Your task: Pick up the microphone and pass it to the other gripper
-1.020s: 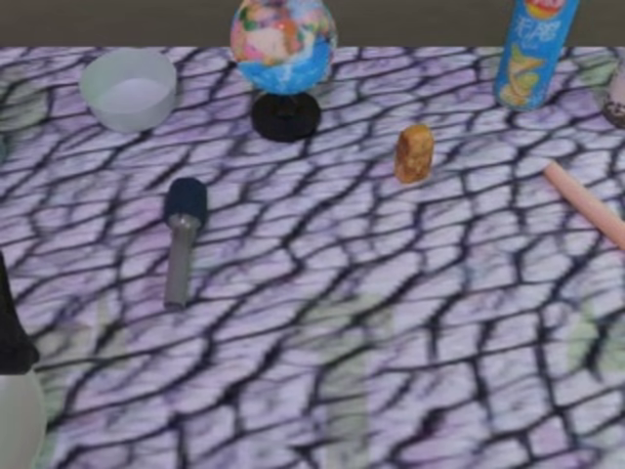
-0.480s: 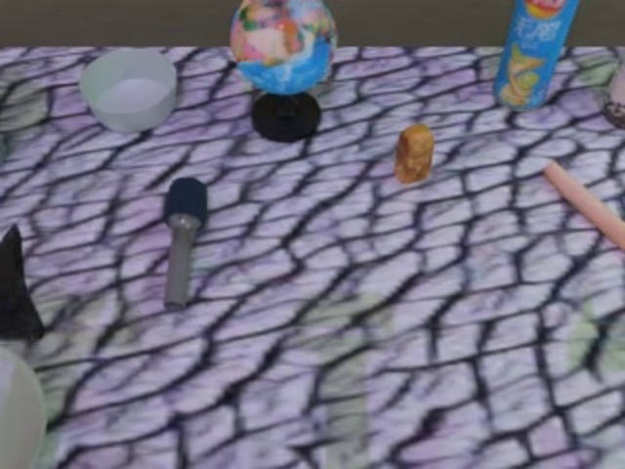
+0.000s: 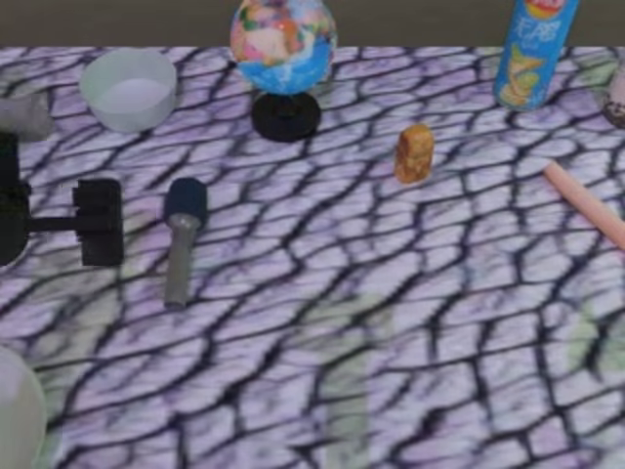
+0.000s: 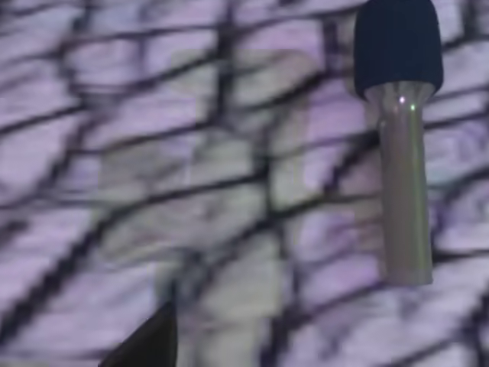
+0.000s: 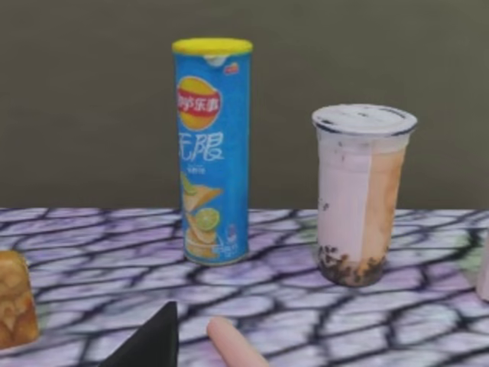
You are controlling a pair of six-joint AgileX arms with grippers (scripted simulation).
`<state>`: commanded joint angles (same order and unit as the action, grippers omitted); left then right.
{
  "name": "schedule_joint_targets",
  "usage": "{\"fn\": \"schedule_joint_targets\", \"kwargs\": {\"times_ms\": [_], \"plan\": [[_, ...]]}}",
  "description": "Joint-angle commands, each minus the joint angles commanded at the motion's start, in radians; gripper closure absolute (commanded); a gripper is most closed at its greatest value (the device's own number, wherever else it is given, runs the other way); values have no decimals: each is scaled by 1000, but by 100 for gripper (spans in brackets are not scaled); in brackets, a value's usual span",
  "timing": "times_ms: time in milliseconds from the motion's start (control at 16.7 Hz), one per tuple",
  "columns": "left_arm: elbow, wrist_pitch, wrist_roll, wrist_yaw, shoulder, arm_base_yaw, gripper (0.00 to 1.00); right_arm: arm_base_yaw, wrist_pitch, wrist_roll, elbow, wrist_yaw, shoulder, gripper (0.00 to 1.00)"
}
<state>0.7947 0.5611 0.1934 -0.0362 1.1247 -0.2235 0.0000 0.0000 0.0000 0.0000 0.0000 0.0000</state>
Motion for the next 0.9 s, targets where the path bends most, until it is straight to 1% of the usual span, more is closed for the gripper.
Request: {"fn": "schedule_joint_targets", "kwargs": {"times_ms": [240, 480, 660, 900], "plan": [[258, 187, 64, -14, 368, -71, 0, 0, 0, 0, 0, 0, 0, 0], [464, 322, 115, -24, 640, -125, 0, 0, 0, 0, 0, 0, 0, 0], [562, 379, 139, -28, 763, -149, 0, 0, 0, 0, 0, 0, 0, 0], [592, 395, 146, -30, 796, -157, 0, 0, 0, 0, 0, 0, 0, 0]]}}
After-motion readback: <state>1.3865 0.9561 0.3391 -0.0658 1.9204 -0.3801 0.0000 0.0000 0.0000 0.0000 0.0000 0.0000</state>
